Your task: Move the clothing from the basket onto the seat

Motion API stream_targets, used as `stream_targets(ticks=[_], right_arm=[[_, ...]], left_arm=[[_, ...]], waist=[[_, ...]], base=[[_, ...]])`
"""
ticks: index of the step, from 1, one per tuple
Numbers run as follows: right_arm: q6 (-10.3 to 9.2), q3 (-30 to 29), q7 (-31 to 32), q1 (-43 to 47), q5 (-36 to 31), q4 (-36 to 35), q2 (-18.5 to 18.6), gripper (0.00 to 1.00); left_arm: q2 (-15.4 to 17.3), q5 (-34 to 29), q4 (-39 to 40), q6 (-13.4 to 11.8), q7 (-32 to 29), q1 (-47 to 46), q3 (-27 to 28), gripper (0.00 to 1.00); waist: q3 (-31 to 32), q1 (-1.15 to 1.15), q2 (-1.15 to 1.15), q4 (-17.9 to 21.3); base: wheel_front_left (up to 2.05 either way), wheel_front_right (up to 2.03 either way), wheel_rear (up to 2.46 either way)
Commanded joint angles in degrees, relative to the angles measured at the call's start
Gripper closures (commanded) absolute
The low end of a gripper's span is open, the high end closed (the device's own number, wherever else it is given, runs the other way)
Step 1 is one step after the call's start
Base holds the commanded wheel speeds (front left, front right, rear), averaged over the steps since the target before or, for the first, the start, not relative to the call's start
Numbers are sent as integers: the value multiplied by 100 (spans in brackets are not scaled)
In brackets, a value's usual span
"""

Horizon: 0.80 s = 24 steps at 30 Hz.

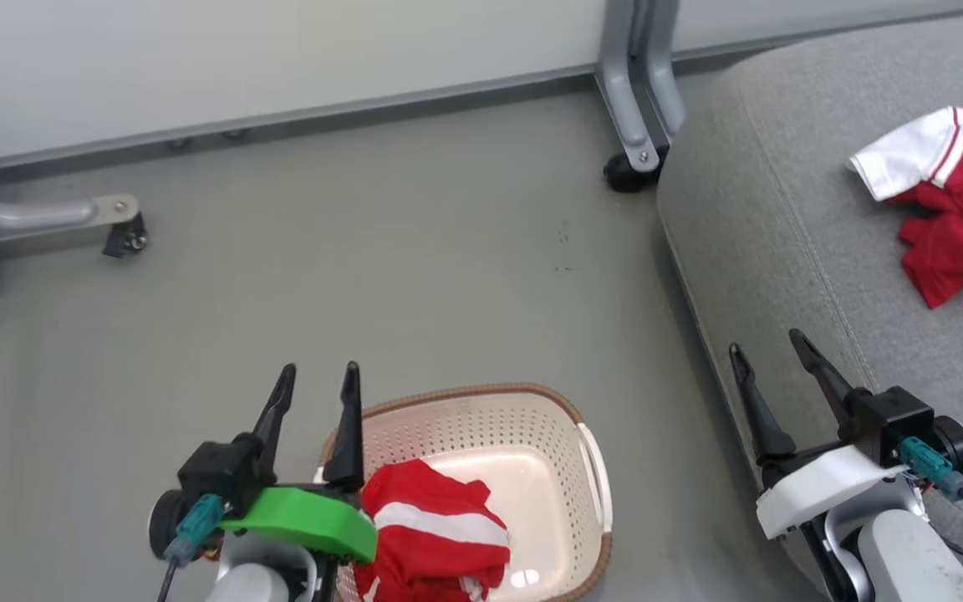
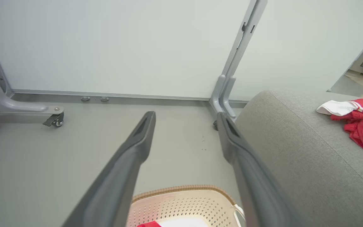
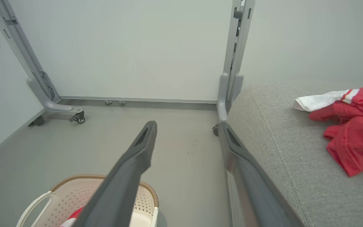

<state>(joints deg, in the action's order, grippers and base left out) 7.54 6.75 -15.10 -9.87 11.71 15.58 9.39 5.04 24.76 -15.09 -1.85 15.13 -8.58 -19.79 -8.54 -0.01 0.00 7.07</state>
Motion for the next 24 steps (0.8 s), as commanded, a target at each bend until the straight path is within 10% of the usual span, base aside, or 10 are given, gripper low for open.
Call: stream_targets(ticks=[1, 24], right_arm=[[-10, -6, -8, 165, -43, -107, 13, 0], [-10, -106, -8, 2078, -194, -1331, -92, 0]], left_arm=[[-35, -119, 104, 11, -1, 232, 198, 0], [-214, -1485, 1319, 619, 0, 2201, 1377, 0]], waist=[[771, 1, 0, -734], [1528, 1, 0, -763]], base=[[0, 0, 0], [0, 0, 0]])
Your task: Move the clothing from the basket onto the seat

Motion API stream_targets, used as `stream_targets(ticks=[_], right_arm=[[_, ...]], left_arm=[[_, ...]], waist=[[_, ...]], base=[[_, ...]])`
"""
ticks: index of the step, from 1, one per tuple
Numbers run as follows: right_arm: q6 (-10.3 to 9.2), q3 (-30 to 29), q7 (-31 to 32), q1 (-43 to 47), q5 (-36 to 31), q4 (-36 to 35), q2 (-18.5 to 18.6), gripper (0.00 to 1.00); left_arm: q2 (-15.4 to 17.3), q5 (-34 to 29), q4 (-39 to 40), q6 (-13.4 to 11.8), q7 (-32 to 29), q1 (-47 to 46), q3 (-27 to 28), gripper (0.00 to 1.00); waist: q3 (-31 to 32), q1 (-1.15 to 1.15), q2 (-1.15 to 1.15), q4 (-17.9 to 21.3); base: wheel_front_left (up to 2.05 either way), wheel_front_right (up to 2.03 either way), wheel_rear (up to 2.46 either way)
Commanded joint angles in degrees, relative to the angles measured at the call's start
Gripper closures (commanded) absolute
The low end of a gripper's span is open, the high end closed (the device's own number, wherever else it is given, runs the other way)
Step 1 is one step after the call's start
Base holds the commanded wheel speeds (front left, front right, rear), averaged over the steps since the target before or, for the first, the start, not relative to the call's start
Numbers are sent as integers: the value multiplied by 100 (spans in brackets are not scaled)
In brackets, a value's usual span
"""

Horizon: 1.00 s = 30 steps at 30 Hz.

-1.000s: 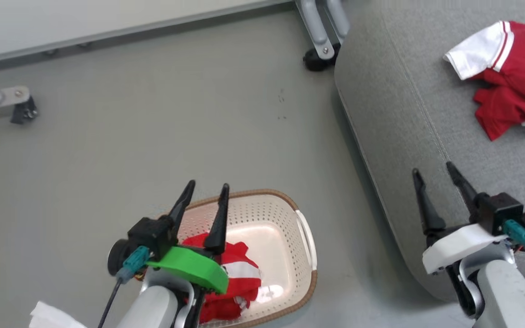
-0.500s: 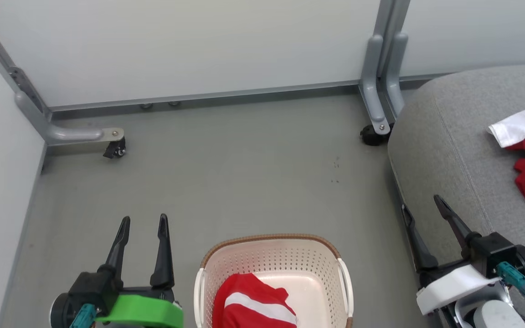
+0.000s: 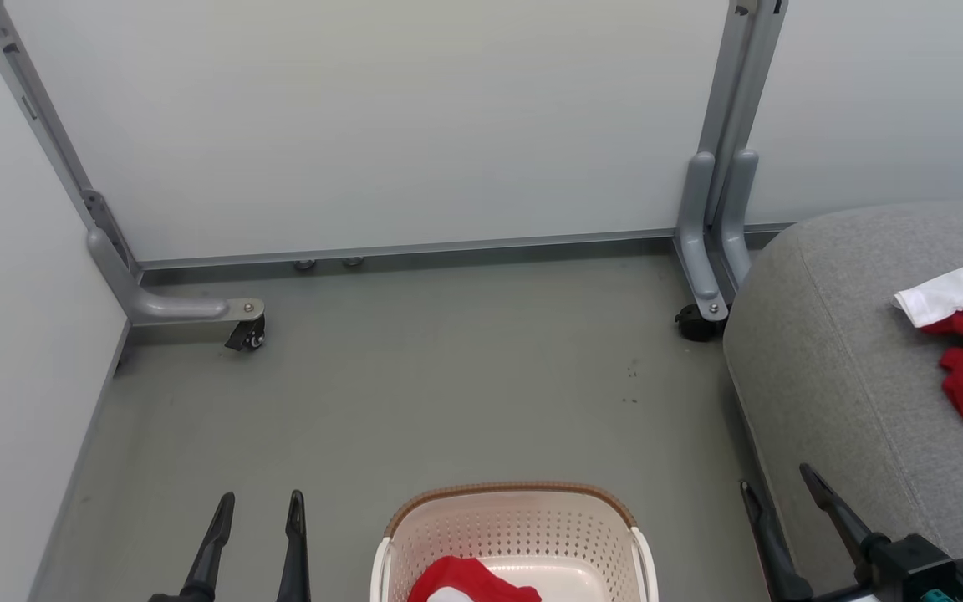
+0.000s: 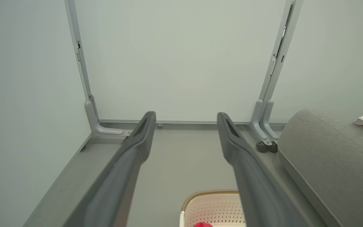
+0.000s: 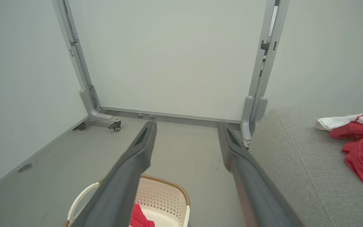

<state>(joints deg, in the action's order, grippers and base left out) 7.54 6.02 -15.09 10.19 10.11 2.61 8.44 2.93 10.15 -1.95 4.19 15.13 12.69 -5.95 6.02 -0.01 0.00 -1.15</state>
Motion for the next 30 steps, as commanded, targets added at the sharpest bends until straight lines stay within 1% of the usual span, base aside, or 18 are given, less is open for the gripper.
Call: stream_targets(ticks=[1, 8, 30], right_arm=[[-9, -61, -10, 110, -42, -47, -8, 0], [-9, -108, -9, 230, -54, -50, -73, 0], [-9, -94, -9, 279, -15, -75, 32, 0]], left_arm=[[-3, -19, -4, 14, 0, 100, -16, 0], [-2, 4, -88, -16, 0, 248, -65, 0], [-3, -6, -139, -32, 0, 295, -155, 0]], waist=[[92, 1, 0, 75], [224, 1, 0, 172], [256, 1, 0, 281]], base=[[0, 0, 0], [0, 0, 0], [0, 0, 0]])
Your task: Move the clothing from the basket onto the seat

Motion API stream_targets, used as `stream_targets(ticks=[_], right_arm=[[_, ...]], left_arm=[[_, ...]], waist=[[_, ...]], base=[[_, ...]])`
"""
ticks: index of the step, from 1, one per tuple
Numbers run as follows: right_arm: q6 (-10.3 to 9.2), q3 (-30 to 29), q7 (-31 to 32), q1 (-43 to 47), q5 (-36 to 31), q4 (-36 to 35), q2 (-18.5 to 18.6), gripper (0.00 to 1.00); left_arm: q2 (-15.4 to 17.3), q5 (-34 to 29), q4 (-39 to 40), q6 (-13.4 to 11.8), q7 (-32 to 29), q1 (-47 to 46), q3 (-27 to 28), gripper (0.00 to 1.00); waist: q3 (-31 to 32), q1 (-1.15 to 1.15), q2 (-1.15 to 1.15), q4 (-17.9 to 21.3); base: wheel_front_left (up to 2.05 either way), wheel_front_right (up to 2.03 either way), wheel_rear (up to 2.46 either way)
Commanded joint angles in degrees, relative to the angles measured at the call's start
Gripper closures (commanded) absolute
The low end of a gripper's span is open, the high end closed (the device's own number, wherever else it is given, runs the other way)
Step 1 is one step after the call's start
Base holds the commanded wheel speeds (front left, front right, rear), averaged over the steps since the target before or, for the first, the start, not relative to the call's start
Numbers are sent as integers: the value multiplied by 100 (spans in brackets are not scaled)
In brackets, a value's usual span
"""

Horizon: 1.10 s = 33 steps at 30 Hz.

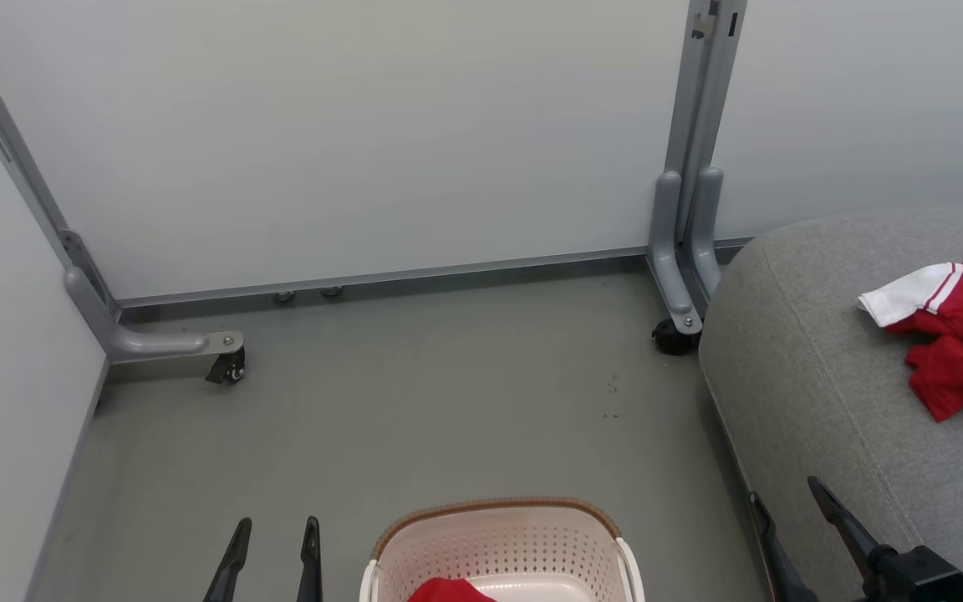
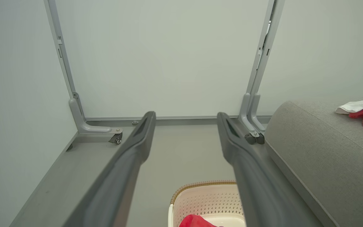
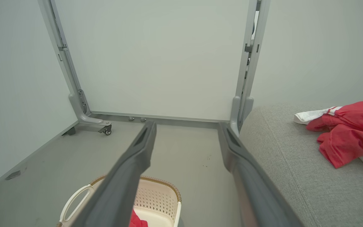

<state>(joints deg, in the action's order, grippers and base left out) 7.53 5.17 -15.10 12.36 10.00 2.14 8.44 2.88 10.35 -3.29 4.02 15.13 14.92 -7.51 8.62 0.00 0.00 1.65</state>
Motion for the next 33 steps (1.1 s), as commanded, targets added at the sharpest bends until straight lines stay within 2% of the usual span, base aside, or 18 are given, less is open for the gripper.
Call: stream_targets(ticks=[1, 11, 18, 26, 33], right_arm=[[-8, -9, -8, 64, -5, -34, 29, 0], [-8, -23, -8, -4, -17, -38, 10, 0], [-8, -51, -8, -233, -23, -57, -19, 0], [-8, -269, -8, -984, -26, -202, 21, 0], [-8, -408, -8, -1884, -54, -323, 98, 0]], left_arm=[[2, -36, -5, -16, 0, 72, -2, 0], [2, -179, -68, 45, 0, -14, -48, 0], [47, -552, -427, 221, 0, -417, -320, 0], [488, -1004, -1673, 344, 0, -1847, -1249, 0], [868, -1242, -3215, 350, -148, -3788, -2829, 0]], waist=[[-15, 0, 0, 4], [-224, 0, 0, 16], [-771, 0, 0, 36], [-2145, 0, 0, 121], [-3353, 0, 0, 388]], base=[[0, 0, 0], [0, 0, 0], [0, 0, 0], [0, 0, 0], [0, 0, 0]])
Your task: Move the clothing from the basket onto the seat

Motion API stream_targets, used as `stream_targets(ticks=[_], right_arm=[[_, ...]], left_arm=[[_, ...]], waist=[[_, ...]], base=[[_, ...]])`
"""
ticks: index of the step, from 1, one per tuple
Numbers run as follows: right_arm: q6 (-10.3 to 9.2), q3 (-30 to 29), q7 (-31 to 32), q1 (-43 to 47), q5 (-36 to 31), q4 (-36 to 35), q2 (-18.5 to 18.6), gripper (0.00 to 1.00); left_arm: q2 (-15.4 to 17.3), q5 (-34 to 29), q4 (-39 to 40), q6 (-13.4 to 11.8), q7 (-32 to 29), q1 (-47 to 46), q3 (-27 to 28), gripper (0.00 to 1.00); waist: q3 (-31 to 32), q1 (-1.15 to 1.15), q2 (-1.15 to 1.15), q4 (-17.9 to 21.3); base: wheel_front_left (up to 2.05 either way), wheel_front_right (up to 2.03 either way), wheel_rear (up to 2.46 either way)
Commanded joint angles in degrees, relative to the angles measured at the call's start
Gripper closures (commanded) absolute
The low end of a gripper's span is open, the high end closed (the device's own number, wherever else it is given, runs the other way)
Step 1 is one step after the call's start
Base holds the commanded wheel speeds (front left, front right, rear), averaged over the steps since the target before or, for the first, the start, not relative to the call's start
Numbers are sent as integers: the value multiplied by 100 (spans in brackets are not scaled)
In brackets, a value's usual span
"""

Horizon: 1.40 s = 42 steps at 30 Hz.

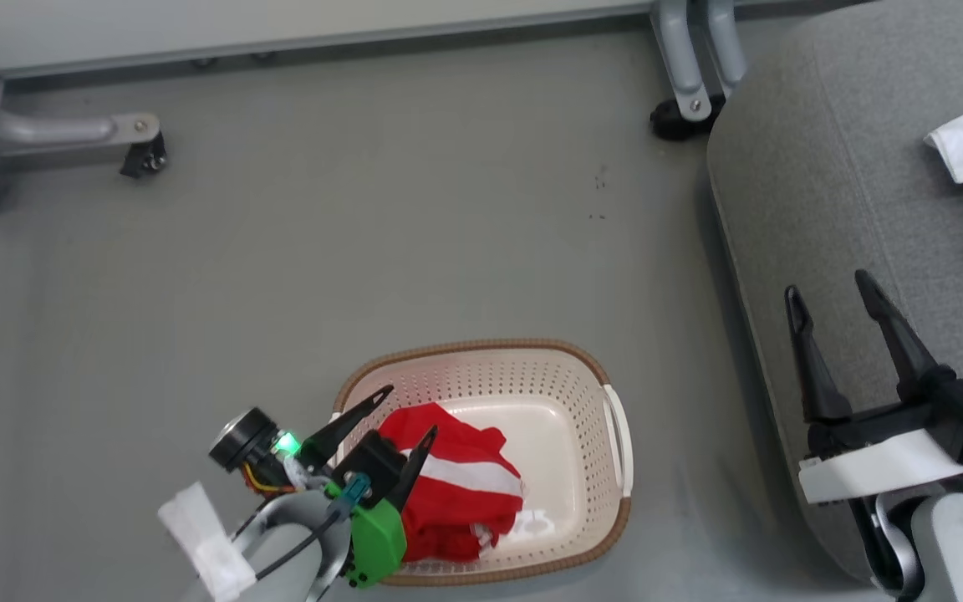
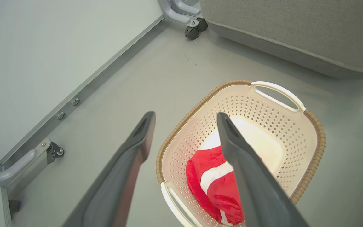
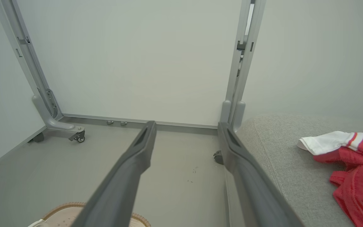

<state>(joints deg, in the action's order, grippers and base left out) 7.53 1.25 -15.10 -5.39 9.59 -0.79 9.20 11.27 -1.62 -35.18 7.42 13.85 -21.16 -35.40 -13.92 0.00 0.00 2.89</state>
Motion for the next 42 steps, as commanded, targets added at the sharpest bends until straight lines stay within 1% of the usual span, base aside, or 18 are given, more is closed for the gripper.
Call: stream_targets(ticks=[1, 2, 5, 10, 14, 16, 20, 26, 35, 37, 42], right_arm=[[-8, -19, -8, -187, -10, -40, 25, 0], [-8, -18, -8, -331, -12, -65, 14, 0], [-8, 6, -8, -621, -34, -96, -3, 0], [-8, 130, -9, -1003, -52, -161, -91, 0], [-9, 229, -8, -1174, -46, -129, -174, 0], [-8, 271, -8, -1221, -51, -126, -217, 0], [-8, 318, -8, -1325, -11, -113, -263, 0], [-8, 392, -8, -1460, 48, -140, -304, 0], [-9, 479, -8, -1673, 106, -200, -253, 0], [-9, 478, -8, -1686, 116, -211, -237, 0], [-8, 496, -8, -1752, 172, -250, -207, 0]], left_arm=[[44, -48, -155, 8, -56, -352, -205, 0], [88, -44, -410, 5, -181, -685, -553, 0], [109, 52, -940, 5, -494, -1352, -1323, 0], [24, 361, -1699, 5, -1087, -2294, -2637, 0], [-4, 788, -2033, 3, -1336, -2746, -3460, 0], [0, 940, -2132, 3, -1444, -2831, -3664, 0], [62, 884, -2216, 3, -1584, -2913, -3797, 0], [108, 255, -2365, 3, -1682, -2789, -3802, 0], [-27, -608, -2956, 3, -1550, -3346, -3803, 0], [-65, -680, -3097, 3, -1518, -3468, -3804, 0], [-152, -586, -3391, 3, -1614, -3674, -3805, 0]], waist=[[-1204, 0, 0, 291], [-1414, 0, 0, 346], [-1828, 0, 0, 464], [-2471, 0, 0, 671], [-2808, 0, 0, 833], [-2943, 0, 0, 913], [-3154, 0, 0, 1034], [-3434, 0, 0, 1141], [-3868, 0, 0, 1146], [-3944, 0, 0, 1133], [-4108, 0, 0, 1124]], base=[[0, 0, 0], [0, 0, 0], [0, 0, 0], [0, 0, 0], [0, 0, 0], [0, 0, 0], [0, 0, 0], [0, 0, 0], [0, 0, 0], [0, 0, 0], [0, 0, 0]])
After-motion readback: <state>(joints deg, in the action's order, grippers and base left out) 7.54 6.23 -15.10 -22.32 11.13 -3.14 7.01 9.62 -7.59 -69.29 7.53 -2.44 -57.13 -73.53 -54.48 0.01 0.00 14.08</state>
